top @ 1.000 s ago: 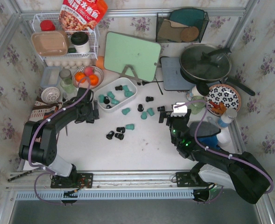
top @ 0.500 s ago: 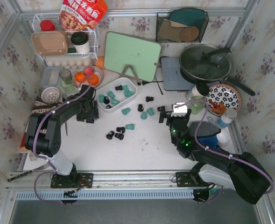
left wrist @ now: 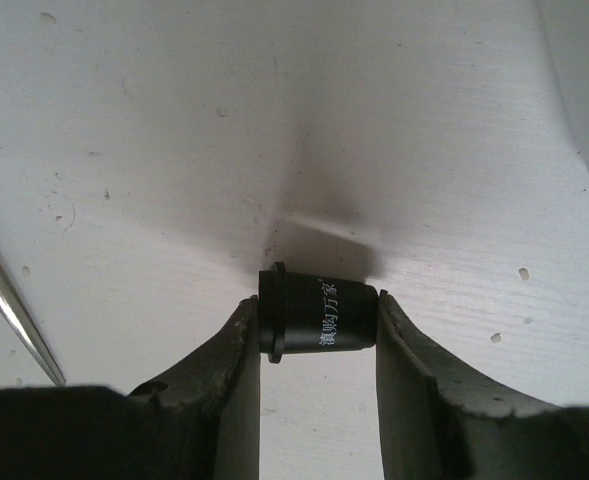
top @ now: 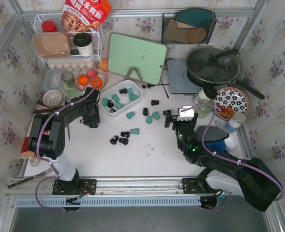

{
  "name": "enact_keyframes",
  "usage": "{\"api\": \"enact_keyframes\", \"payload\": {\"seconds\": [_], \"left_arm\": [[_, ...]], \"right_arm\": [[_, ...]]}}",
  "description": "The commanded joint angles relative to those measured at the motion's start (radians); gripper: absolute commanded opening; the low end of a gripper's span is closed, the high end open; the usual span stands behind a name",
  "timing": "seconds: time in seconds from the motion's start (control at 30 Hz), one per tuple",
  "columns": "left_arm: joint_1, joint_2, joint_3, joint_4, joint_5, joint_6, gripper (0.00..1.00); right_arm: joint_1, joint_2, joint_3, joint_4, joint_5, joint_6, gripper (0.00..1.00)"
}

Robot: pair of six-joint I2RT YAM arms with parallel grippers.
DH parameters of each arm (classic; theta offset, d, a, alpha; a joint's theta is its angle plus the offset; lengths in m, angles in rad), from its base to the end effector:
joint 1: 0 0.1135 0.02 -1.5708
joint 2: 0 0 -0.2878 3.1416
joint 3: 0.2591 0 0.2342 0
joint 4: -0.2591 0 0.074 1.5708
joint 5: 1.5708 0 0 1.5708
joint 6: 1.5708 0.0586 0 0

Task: Mix the coffee capsules in the storage basket

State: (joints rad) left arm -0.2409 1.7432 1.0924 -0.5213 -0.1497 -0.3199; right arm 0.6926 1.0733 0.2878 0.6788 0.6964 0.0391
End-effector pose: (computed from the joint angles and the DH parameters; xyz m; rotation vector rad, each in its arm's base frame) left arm 0.3294 -0.0719 0.1860 -0.1484 2.7139 0.0439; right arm 0.1806 0.1010 0.2361 -0.0189 1.6525 -0.0275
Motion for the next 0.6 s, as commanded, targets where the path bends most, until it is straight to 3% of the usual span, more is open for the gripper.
{"api": "enact_keyframes", "payload": {"seconds": [0.0, 0.27, 0.57], "left_arm": [[0.001, -0.021, -0.007, -0.007, 0.008, 0.008, 0.28], [-0.008, -0.143, -0.052, 0.036, 0.008, -0.02, 0.16], [-0.104, -0.289, 0.019, 0.206, 0.035, -0.017, 0.19]], "right_arm": [[0.0, 0.003, 0.008, 0.015, 0.001, -0.001, 1.0], [-0.001, 0.005, 0.008, 0.015, 0.001, -0.001, 1.0], [-0.001, 0.02, 0.01, 0.018, -0.001, -0.001, 1.0]]}}
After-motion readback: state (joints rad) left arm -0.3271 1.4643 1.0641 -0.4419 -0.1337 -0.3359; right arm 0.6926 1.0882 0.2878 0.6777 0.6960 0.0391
